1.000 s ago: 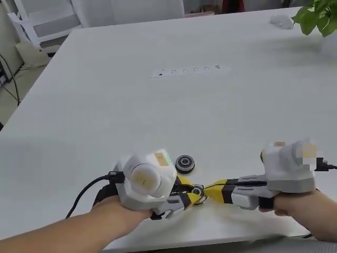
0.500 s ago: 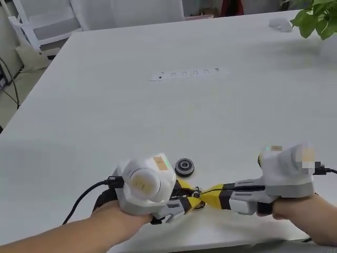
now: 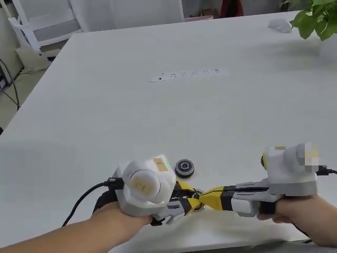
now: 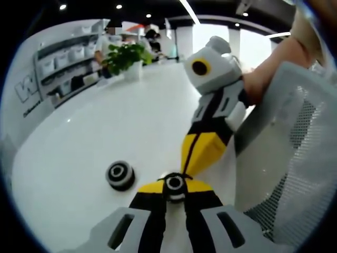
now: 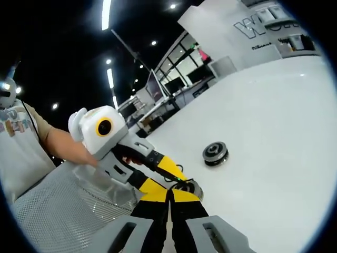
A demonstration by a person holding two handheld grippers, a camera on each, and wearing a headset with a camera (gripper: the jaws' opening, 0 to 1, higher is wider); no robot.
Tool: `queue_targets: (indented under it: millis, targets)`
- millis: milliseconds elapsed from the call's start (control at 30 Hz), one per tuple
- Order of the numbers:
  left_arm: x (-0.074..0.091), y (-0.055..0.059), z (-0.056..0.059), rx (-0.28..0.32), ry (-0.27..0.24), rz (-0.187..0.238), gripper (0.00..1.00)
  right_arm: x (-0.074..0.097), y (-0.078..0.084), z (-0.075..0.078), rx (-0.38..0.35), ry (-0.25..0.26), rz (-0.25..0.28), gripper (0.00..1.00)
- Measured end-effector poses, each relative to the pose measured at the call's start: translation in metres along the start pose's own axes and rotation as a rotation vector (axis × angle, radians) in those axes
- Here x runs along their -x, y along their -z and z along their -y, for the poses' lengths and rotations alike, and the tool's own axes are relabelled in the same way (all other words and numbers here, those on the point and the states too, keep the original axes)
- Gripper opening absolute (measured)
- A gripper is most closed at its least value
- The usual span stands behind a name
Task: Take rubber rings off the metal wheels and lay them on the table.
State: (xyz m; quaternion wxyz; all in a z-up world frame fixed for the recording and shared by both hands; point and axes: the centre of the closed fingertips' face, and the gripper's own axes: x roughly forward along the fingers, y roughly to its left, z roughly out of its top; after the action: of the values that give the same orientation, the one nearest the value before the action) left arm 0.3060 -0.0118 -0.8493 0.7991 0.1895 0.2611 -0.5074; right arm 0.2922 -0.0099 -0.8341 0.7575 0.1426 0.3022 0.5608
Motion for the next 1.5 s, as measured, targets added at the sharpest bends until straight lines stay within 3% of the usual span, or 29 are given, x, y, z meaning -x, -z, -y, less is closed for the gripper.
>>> queue_targets:
  millis: [133, 433, 1033, 1500]
  targets:
    - [0.000, 0.000, 0.000, -0.002, 0.000, 0.006, 0.12, 0.001, 0.002, 0.009, 0.034, 0.051, -0.016, 0.00]
    - [0.000, -0.001, 0.000, -0.003, 0.003, 0.008, 0.13, 0.003, 0.001, 0.014, 0.044, 0.078, -0.011, 0.00]
    - [0.004, -0.002, 0.004, 0.004, 0.055, -0.001, 0.22, 0.003, 0.002, 0.015, 0.054, 0.085, -0.015, 0.00]
    - [0.026, -0.016, 0.008, 0.010, 0.067, 0.048, 0.35, 0.003, -0.002, 0.012, 0.049, 0.083, 0.003, 0.00]
